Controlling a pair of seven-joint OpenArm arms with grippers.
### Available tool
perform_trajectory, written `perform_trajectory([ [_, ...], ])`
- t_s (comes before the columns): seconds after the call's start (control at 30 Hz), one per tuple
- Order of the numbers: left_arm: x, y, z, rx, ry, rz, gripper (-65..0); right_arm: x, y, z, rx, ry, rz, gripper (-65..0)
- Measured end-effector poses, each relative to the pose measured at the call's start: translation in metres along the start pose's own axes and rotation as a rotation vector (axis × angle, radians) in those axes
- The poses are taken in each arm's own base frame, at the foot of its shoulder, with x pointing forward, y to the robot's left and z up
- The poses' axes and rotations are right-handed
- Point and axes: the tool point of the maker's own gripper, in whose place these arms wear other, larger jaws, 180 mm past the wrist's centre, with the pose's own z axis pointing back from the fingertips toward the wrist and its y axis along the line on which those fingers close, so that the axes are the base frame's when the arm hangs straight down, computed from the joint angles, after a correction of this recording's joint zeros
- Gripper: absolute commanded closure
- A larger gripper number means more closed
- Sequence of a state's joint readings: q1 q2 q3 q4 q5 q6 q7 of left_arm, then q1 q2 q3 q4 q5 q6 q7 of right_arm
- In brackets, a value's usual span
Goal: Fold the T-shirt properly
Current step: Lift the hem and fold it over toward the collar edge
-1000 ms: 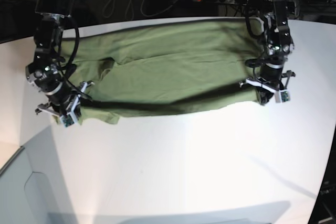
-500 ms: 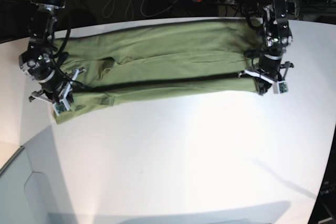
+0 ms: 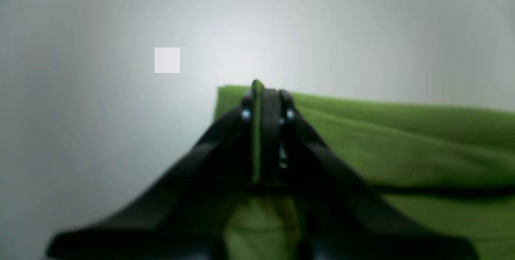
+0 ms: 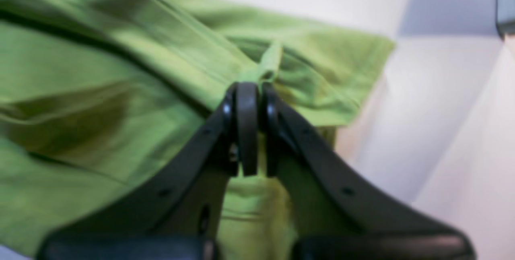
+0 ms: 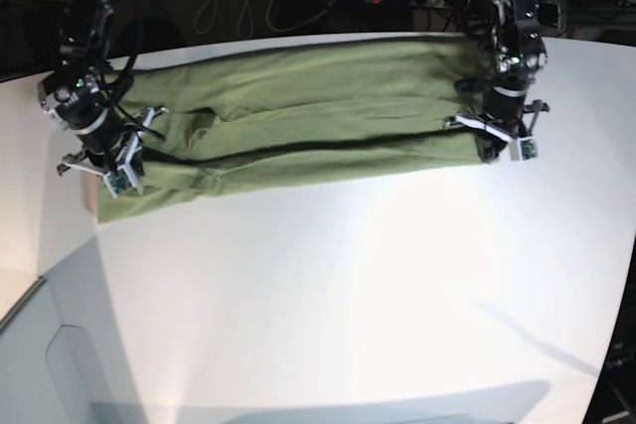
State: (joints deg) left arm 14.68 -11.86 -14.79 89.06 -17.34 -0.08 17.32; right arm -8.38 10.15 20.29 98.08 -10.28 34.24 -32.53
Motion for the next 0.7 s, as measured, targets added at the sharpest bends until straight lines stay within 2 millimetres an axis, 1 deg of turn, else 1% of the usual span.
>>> perform_trajectory([
  [0.1,-0.002,-0.001,0.006,-0.003,0.002,-0.002,0.0,-0.001,0.005,0.006,-0.004,0.004,0.003,-0.1],
  [0.2,-0.001,-0.009,0.011,-0.007,-0.018,0.019,0.0,0.002,0.013,0.009,0.008,-0.011,0.003,-0.1],
  [0.27,-0.004,-0.011,0.011,-0.011,-0.006,0.028,0.0,0.002,0.016,0.007,0.018,-0.011,0.009,-0.1],
  [0.33,-0.003,-0.002,0.013,0.011,-0.012,0.031,0.0,0.002,0.020,0.006,0.028,-0.008,0.011,-0.1],
  [0.4,-0.001,0.002,0.014,0.023,-0.020,0.031,0.0,0.001,0.017,0.006,0.022,-0.006,0.009,-0.1],
  [0.57,-0.003,0.004,0.015,0.023,-0.013,0.022,0.0,0.000,0.017,0.007,0.023,-0.003,0.014,-0.1],
  [0.7,-0.010,0.003,0.016,0.022,0.001,0.034,0.0,-0.014,0.024,0.008,0.039,0.030,0.011,-0.1],
])
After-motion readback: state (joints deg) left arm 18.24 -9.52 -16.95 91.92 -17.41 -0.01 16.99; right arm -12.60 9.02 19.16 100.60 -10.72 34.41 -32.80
